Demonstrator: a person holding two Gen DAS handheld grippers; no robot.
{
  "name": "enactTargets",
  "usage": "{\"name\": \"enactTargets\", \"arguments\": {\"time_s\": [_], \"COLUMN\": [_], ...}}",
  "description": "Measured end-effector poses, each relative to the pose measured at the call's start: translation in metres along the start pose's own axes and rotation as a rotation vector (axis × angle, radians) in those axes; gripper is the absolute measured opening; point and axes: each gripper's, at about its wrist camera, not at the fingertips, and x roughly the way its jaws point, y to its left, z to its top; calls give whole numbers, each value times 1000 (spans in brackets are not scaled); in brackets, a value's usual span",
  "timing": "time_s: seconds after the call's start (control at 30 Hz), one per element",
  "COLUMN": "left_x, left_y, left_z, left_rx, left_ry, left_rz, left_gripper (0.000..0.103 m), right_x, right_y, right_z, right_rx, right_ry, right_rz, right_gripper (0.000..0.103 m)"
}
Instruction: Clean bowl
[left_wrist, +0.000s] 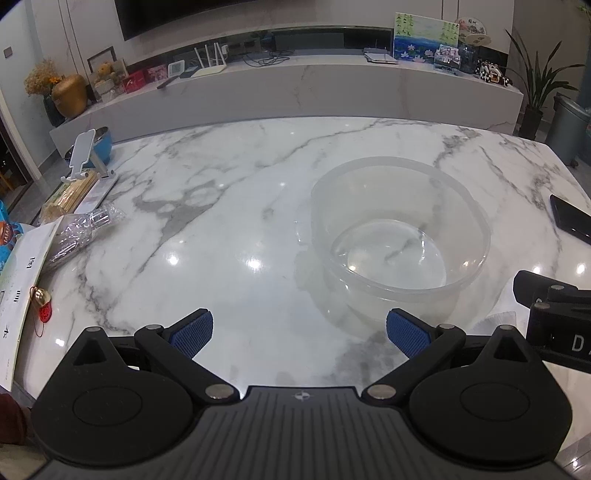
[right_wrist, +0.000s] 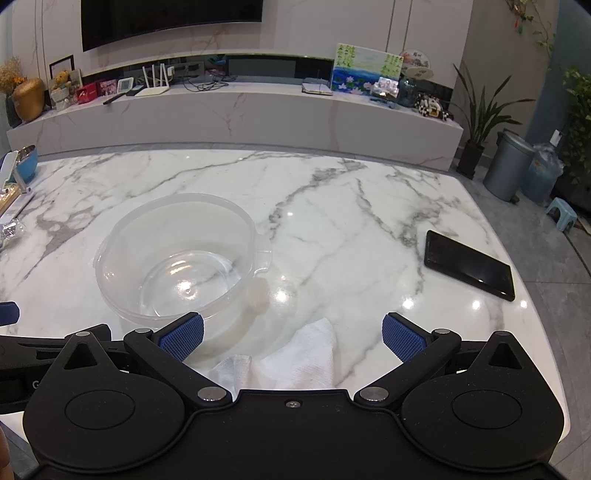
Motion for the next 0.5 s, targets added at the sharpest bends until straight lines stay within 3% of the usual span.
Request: {"name": "enactTargets", "arguments": {"time_s": [0.5], "left_x": [-1], "left_y": [0], "left_z": [0], "left_rx": [1], "left_ry": [0], "left_rz": [1], "left_gripper": [102], "right_x": [0], "right_y": [0], "right_z": [2], "right_rx": [2], "right_ry": [0], "right_rz": [0], "right_gripper": [103]}}
